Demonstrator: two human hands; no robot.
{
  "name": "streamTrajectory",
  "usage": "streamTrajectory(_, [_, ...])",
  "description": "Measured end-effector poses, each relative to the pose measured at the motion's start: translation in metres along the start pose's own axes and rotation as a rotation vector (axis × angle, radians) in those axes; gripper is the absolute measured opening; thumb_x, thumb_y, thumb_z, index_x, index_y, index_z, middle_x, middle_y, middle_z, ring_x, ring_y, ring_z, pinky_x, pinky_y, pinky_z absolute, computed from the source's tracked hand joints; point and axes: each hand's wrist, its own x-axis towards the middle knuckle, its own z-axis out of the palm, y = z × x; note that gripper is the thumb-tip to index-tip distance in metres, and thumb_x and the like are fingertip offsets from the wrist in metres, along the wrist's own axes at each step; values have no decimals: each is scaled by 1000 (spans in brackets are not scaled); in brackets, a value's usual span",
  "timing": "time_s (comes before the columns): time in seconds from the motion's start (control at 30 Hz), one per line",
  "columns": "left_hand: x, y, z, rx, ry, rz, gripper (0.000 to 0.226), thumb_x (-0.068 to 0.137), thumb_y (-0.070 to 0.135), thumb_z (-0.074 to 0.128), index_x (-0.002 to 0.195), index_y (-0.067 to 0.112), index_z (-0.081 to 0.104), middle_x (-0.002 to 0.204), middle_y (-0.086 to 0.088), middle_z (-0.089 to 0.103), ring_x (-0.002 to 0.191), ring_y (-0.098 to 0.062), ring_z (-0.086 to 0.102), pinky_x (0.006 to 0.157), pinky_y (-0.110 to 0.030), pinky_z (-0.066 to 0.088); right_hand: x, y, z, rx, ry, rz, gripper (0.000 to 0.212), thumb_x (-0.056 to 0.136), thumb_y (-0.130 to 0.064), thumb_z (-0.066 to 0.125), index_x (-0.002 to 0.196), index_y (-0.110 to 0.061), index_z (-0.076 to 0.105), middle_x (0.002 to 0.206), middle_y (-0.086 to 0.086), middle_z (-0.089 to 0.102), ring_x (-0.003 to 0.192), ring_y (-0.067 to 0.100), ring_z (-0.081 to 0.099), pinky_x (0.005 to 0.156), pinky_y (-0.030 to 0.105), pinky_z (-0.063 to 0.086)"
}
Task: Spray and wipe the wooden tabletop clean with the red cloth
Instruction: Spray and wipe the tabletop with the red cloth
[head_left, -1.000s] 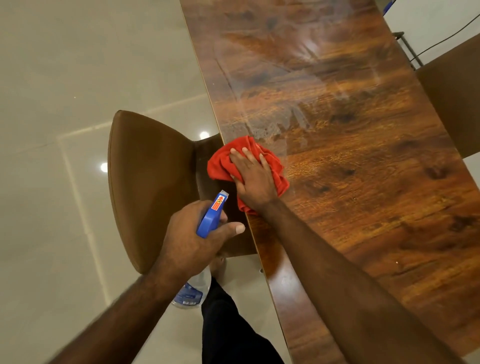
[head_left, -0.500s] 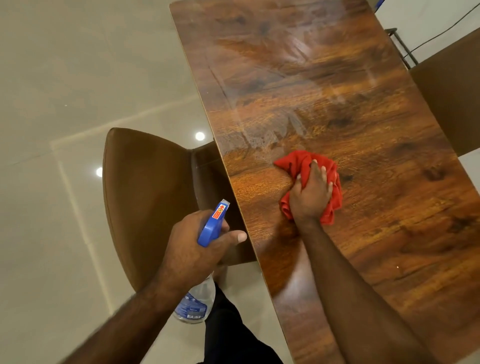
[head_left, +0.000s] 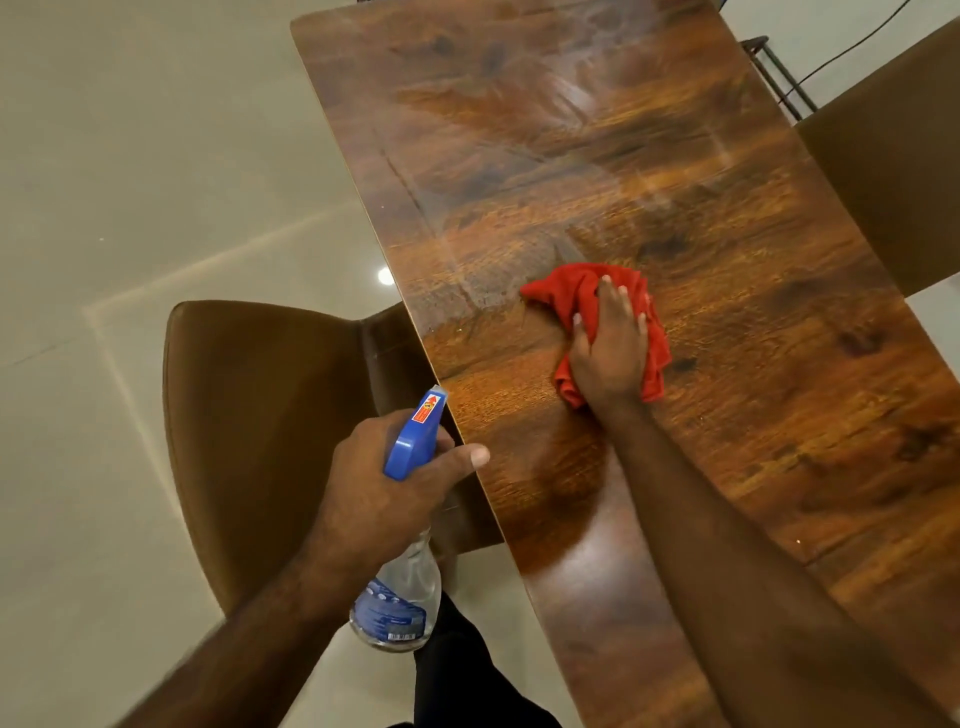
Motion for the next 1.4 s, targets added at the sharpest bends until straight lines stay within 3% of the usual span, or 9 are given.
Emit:
streamTrajectory(0.1, [9,2,-2,1,-2,30,42,68,60,69,79,20,67,66,-5,68,62,-24,68,57,-25,58,35,2,3,-18,17,101,62,103,-32,51,160,-10,37,165,10,41,156,28,31,127,52,20])
streamTrajectory(0.2, [16,4,-4,15,-1,43,43,67,63,68,79,21,67,66,-2,67,62,-23,67,60,-29,59,58,-17,14,-30,-19,50,63,102,-34,50,160,-11,39,165,8,42,156,27,31,127,53,22])
streamTrajectory(0.4, [24,9,-14,43,21,60,44,71,64,70,80,21,68,68,-3,68,64,-22,68,63,-37,61,60,-99,40,54,-252,-288,66,101,-41,47,161,-16,37,165,4,42,157,23,29,128,51,18])
streamTrajectory(0.57, [24,14,-22,59,42,76,48,70,69,73,78,22,67,66,-1,67,61,-19,67,60,-27,59,10,-144,63,141,-383,-649,66,94,-30,61,157,-19,46,162,-1,46,156,21,32,127,51,18])
streamTrajectory(0.73, [20,16,-30,-12,51,68,45,67,66,70,79,23,67,67,7,68,65,-10,68,59,-15,54,-43,-117,48,96,-506,-864,47,88,-35,74,133,-27,66,137,-6,67,145,16,43,127,51,17])
streamTrajectory(0.9, [17,16,-38,-30,67,75,41,70,65,71,78,25,66,68,11,68,65,-9,67,59,-11,51,-72,-89,29,122,-488,-1027,36,76,-26,81,109,-17,72,105,2,73,119,23,59,121,56,32])
streamTrajectory(1.03, [15,15,-45,-69,103,34,35,77,57,75,79,22,67,70,7,68,66,-13,67,59,-13,53,-35,-111,42,-44,-599,-1185,29,83,-44,70,103,-23,72,98,-3,71,110,20,58,122,51,27])
streamTrajectory(1.2, [16,18,-53,-80,111,26,45,67,64,68,78,20,67,69,-3,67,64,-22,67,62,-24,60,43,-167,64,-113,-575,-1138,31,82,-48,64,101,-25,71,98,-1,70,105,22,59,118,50,30])
streamTrajectory(1.4, [22,20,-57,-29,117,43,44,68,65,66,79,23,66,67,2,66,64,-15,66,61,-20,58,106,-222,77,-204,-557,-962,42,86,-48,50,117,-27,70,126,4,67,128,23,55,126,47,20])
